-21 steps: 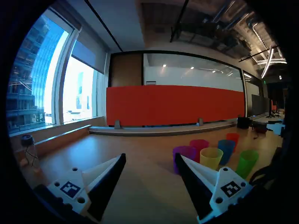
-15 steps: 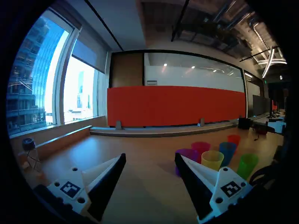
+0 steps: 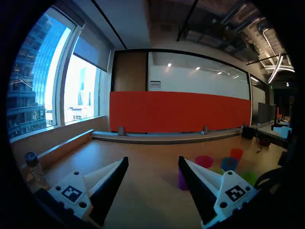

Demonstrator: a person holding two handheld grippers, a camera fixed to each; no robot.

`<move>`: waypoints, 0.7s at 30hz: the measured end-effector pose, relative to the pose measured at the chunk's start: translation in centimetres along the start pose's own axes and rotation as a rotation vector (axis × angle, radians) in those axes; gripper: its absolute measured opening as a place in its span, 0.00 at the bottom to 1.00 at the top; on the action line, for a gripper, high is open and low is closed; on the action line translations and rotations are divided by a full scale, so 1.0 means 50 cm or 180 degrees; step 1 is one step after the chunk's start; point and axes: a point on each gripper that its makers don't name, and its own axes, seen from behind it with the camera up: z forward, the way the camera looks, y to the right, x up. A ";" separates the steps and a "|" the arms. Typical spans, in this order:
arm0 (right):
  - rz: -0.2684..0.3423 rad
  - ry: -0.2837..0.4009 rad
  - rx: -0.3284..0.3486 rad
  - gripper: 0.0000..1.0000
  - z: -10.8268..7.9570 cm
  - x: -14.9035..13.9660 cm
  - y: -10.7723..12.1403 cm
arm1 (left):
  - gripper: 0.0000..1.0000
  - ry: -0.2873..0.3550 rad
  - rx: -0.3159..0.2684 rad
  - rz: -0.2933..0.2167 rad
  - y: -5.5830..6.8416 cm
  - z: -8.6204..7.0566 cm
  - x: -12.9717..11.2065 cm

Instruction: Pour water

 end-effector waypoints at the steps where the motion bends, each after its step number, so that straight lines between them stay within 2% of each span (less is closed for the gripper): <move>1: 0.0010 -0.0003 0.0008 0.99 0.000 0.008 0.000 | 0.97 -0.0004 -0.0007 -0.0001 -0.001 0.001 0.007; 14: -0.0029 0.0016 0.0074 0.99 0.005 0.125 0.000 | 0.97 -0.0011 -0.0138 0.0054 0.002 0.009 0.119; 21: -0.0089 -0.0077 0.0075 0.99 0.013 0.170 -0.001 | 0.97 0.0018 -0.0185 0.0080 0.000 0.010 0.185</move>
